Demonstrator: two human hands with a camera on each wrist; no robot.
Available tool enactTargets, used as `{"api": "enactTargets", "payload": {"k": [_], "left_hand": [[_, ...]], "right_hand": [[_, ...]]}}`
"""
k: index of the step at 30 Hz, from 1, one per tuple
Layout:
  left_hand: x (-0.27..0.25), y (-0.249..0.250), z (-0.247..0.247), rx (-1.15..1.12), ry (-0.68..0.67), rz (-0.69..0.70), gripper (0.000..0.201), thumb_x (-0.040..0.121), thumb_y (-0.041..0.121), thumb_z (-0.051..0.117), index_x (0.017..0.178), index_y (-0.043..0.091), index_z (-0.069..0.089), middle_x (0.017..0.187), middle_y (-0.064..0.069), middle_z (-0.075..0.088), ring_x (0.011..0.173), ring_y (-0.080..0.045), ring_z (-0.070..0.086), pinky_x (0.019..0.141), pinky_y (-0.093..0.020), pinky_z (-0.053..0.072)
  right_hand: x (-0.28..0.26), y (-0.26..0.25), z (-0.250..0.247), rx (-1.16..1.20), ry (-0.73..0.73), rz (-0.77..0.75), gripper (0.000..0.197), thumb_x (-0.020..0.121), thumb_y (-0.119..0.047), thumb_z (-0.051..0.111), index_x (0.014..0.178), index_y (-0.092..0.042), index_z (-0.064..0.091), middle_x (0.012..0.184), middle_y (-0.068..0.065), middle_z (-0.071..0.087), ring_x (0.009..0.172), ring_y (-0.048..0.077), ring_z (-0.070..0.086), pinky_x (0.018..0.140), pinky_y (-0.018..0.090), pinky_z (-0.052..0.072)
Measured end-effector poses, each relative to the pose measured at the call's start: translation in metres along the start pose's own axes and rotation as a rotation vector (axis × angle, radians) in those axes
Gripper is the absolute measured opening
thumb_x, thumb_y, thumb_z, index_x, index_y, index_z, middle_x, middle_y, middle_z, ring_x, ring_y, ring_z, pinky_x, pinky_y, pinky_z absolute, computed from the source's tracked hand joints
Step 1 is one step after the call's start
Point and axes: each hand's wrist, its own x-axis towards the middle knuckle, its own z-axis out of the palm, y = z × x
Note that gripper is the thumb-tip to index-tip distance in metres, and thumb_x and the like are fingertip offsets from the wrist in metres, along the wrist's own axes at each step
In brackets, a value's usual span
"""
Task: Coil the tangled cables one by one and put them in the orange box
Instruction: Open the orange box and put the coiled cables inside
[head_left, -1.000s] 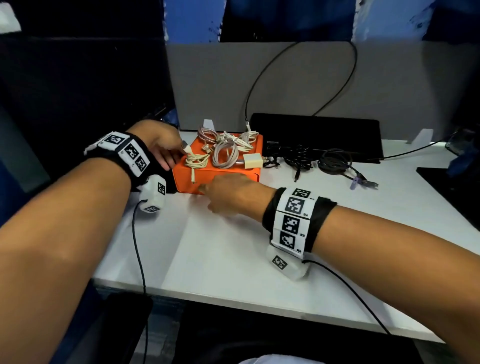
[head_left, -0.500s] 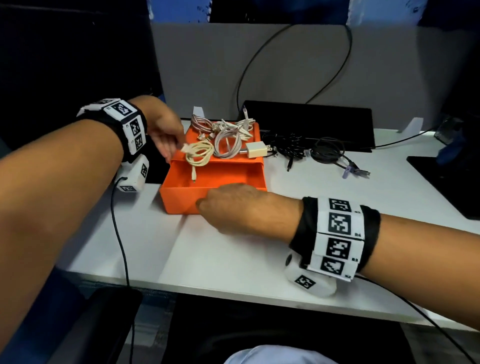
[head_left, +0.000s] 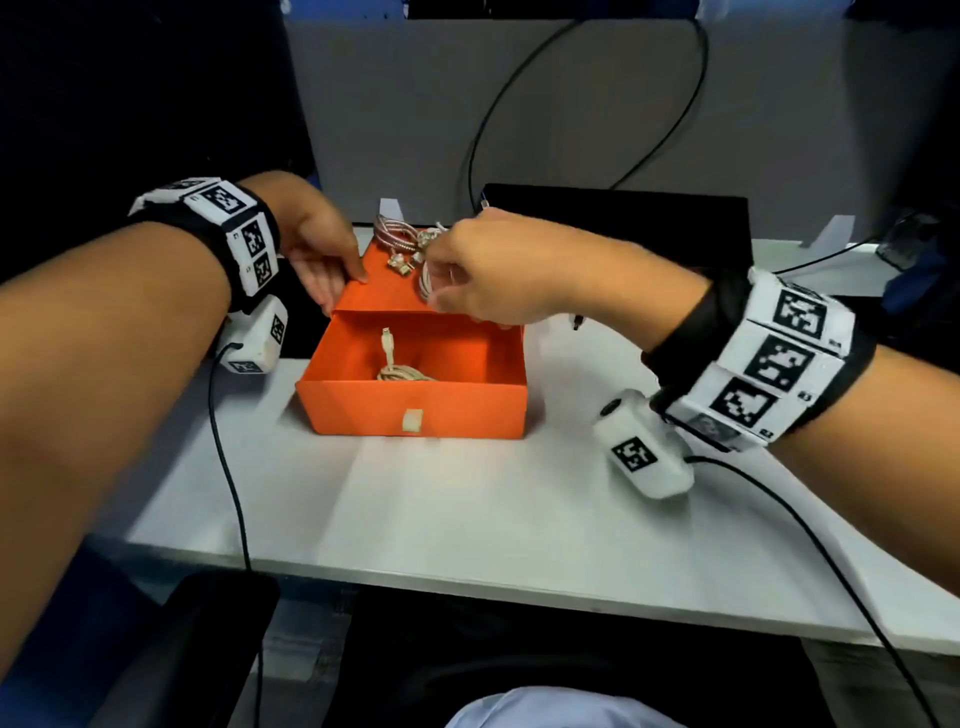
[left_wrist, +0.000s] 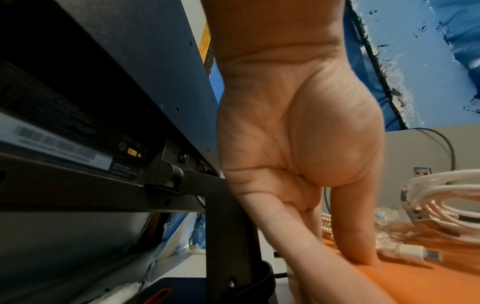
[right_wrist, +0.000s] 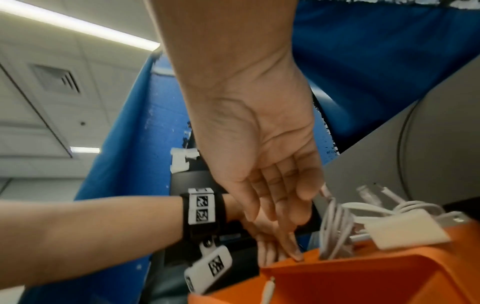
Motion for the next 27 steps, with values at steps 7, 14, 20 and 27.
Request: {"api": "enactTargets", "payload": {"k": [7, 14, 20, 27], "left_hand": [[0.002, -0.001, 0.001, 0.005, 0.015, -0.002, 0.041, 0.107, 0.021, 0.051, 0.107, -0.017, 0.065, 0.076, -0.024, 0.074, 0.057, -0.026, 0.075, 0.046, -0.027, 0.059], [0.003, -0.002, 0.002, 0.004, 0.024, 0.010, 0.044, 0.108, 0.022, 0.049, 0.108, -0.019, 0.063, 0.089, -0.029, 0.073, 0.057, -0.026, 0.075, 0.050, -0.028, 0.061], [0.004, -0.004, 0.003, -0.011, 0.029, 0.014, 0.044, 0.108, 0.023, 0.048, 0.101, -0.017, 0.064, 0.076, -0.025, 0.073, 0.055, -0.025, 0.074, 0.048, -0.028, 0.060], [-0.003, -0.002, 0.003, -0.035, 0.009, 0.030, 0.041, 0.108, 0.019, 0.047, 0.098, -0.017, 0.064, 0.074, -0.026, 0.074, 0.057, -0.026, 0.075, 0.052, -0.029, 0.062]], "right_hand": [[0.035, -0.010, 0.050, -0.089, -0.359, -0.110, 0.030, 0.105, -0.042, 0.052, 0.118, -0.022, 0.070, 0.109, -0.002, 0.068, 0.100, 0.021, 0.063, 0.086, 0.036, 0.054], [0.062, -0.015, 0.066, -0.189, -0.287, -0.082, 0.013, 0.102, -0.016, 0.057, 0.111, -0.018, 0.066, 0.097, -0.002, 0.062, 0.086, 0.021, 0.062, 0.056, 0.027, 0.041], [0.051, -0.026, 0.054, 0.065, -0.112, -0.048, 0.029, 0.105, -0.043, 0.052, 0.100, -0.018, 0.064, 0.090, 0.000, 0.059, 0.089, 0.022, 0.060, 0.068, 0.034, 0.046], [0.000, -0.052, 0.056, -0.001, -0.178, -0.220, 0.023, 0.103, -0.034, 0.060, 0.086, -0.018, 0.064, 0.077, -0.007, 0.059, 0.074, 0.015, 0.058, 0.066, 0.036, 0.049]]}}
